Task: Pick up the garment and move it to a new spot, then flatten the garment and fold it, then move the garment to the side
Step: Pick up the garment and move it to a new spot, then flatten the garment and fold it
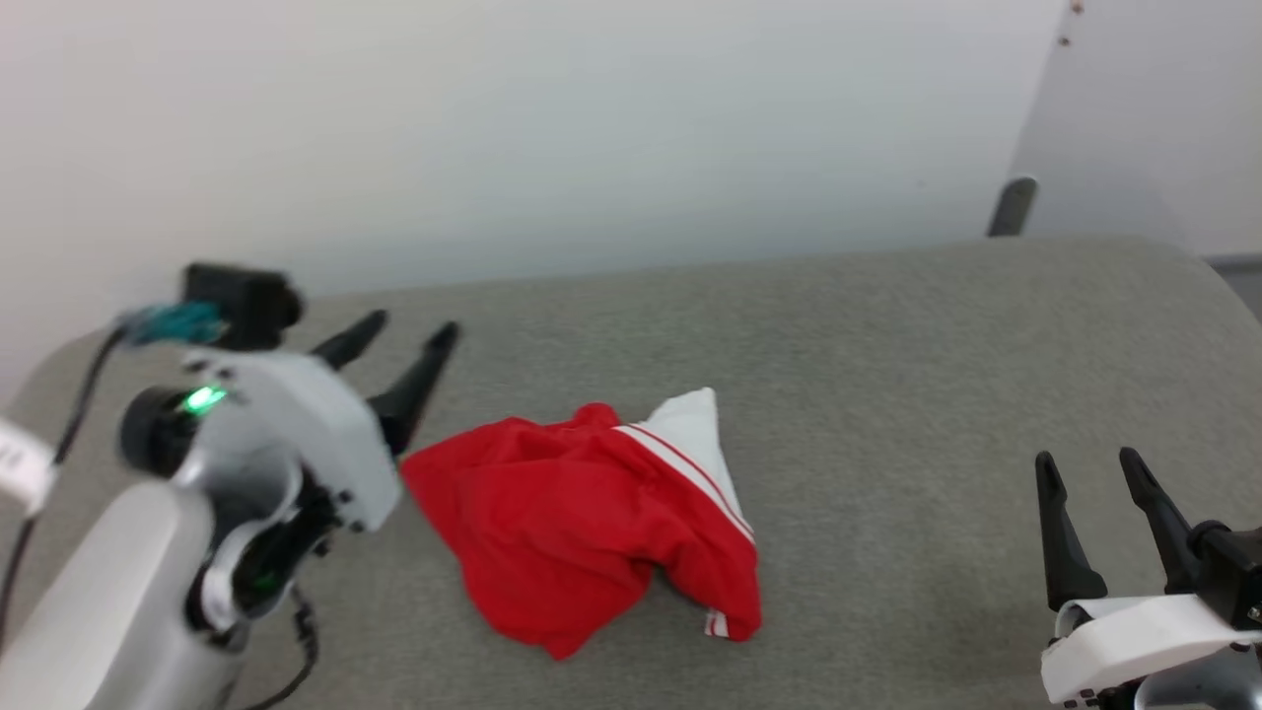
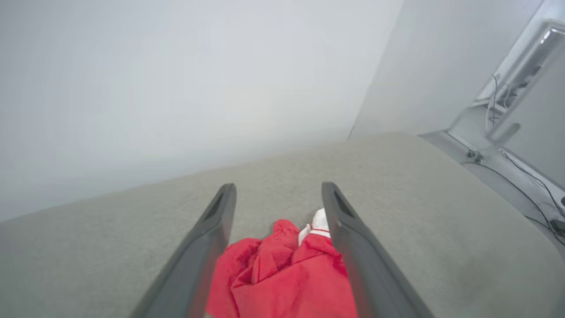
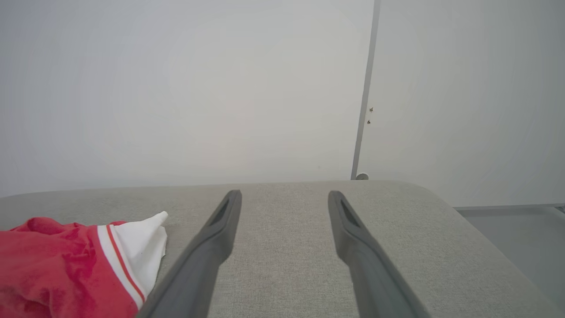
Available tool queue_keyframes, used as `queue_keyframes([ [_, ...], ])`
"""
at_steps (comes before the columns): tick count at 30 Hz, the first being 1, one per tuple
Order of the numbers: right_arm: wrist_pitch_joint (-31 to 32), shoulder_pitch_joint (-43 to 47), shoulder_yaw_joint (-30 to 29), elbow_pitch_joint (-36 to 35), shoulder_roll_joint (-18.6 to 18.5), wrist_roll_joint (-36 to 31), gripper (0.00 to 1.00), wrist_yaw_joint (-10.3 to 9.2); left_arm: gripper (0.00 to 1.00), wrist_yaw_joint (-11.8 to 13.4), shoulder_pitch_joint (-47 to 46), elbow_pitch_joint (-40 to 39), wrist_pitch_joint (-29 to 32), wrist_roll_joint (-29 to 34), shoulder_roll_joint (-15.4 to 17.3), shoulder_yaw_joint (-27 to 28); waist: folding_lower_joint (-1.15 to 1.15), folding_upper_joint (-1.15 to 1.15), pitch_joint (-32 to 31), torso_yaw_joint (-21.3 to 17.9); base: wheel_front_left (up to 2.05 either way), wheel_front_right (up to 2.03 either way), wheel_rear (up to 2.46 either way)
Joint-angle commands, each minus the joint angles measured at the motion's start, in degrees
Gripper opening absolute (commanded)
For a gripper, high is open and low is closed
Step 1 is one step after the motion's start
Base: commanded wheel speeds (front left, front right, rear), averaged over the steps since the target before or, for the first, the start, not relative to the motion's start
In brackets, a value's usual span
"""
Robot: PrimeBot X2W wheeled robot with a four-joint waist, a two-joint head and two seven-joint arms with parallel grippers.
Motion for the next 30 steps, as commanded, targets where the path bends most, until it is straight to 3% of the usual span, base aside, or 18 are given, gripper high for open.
queue_keyframes([
  [1,0.31,0.63,-0.15,0.07,-0.27,-0.04,1.00,0.01,1.00,0.52,2.69,-1.17,-2.58,0.90,1.28,1.42,0.00,0.00,-2.12,3.51,0.00,0.00,0.00],
  [8,0.68,1.62,-1.02,0.40,-0.54,0.18,1.00,0.01,1.00,2.05,11.49,-3.89,-13.03,2.39,3.95,7.10,0.00,0.00,-3.25,6.00,0.00,0.00,0.00],
  [16,1.56,3.06,-1.88,0.29,-0.86,0.71,1.00,0.01,1.00,1.73,23.12,-4.84,-22.64,1.98,4.90,11.48,0.00,0.00,-3.91,7.62,0.00,0.00,0.00],
  [24,3.81,2.97,-1.78,0.11,-1.41,1.31,1.00,0.01,1.00,0.69,27.30,-3.82,-26.71,0.29,4.59,13.81,0.00,0.00,-3.00,9.93,0.00,0.00,0.00],
  [30,8.58,-0.45,-1.13,1.45,-2.68,3.01,1.00,0.01,1.00,1.69,27.19,-4.98,-27.91,1.23,3.82,13.66,0.00,0.00,-0.93,13.04,0.00,0.00,0.00],
])
